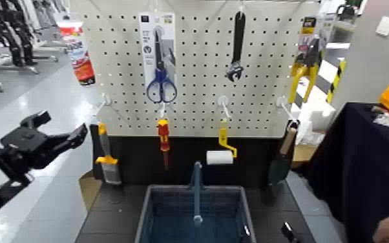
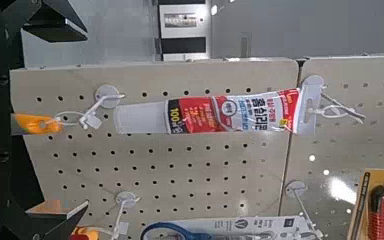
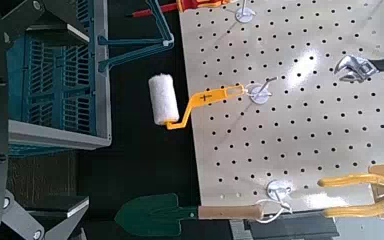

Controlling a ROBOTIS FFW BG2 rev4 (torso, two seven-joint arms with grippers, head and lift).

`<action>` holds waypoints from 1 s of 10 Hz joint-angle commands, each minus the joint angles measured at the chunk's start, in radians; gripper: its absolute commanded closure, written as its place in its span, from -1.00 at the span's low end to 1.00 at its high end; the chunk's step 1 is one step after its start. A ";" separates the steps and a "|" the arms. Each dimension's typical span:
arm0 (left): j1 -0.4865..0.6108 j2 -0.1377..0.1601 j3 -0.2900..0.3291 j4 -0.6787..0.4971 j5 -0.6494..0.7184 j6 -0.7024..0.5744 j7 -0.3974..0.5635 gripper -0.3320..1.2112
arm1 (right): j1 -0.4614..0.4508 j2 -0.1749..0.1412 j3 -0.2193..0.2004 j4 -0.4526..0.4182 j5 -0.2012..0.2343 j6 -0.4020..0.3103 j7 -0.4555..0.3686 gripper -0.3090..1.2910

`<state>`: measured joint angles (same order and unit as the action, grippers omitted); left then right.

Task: Put the red glue tube into the crate.

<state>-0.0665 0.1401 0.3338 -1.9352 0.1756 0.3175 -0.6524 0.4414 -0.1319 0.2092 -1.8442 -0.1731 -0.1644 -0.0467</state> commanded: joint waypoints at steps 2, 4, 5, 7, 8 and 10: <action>-0.098 0.053 0.014 0.032 0.007 0.063 -0.078 -0.40 | -0.007 0.002 0.001 0.008 -0.008 -0.001 0.008 -0.40; -0.148 0.088 0.002 0.056 0.010 0.106 -0.128 -0.40 | -0.010 0.002 0.002 0.011 -0.009 -0.003 0.010 -0.40; -0.185 0.102 -0.009 0.082 0.010 0.129 -0.176 -0.40 | -0.012 0.002 0.004 0.013 -0.011 -0.004 0.011 -0.40; -0.251 0.138 -0.035 0.127 0.010 0.126 -0.207 -0.40 | -0.018 0.000 0.009 0.017 -0.016 -0.004 0.013 -0.40; -0.280 0.156 -0.047 0.137 0.002 0.132 -0.220 -0.39 | -0.023 -0.005 0.013 0.019 -0.019 -0.004 0.013 -0.40; -0.338 0.177 -0.073 0.186 -0.007 0.135 -0.266 -0.39 | -0.024 -0.005 0.015 0.020 -0.022 -0.004 0.014 -0.40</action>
<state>-0.3868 0.3119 0.2685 -1.7640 0.1732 0.4529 -0.9166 0.4175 -0.1372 0.2235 -1.8246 -0.1938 -0.1687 -0.0325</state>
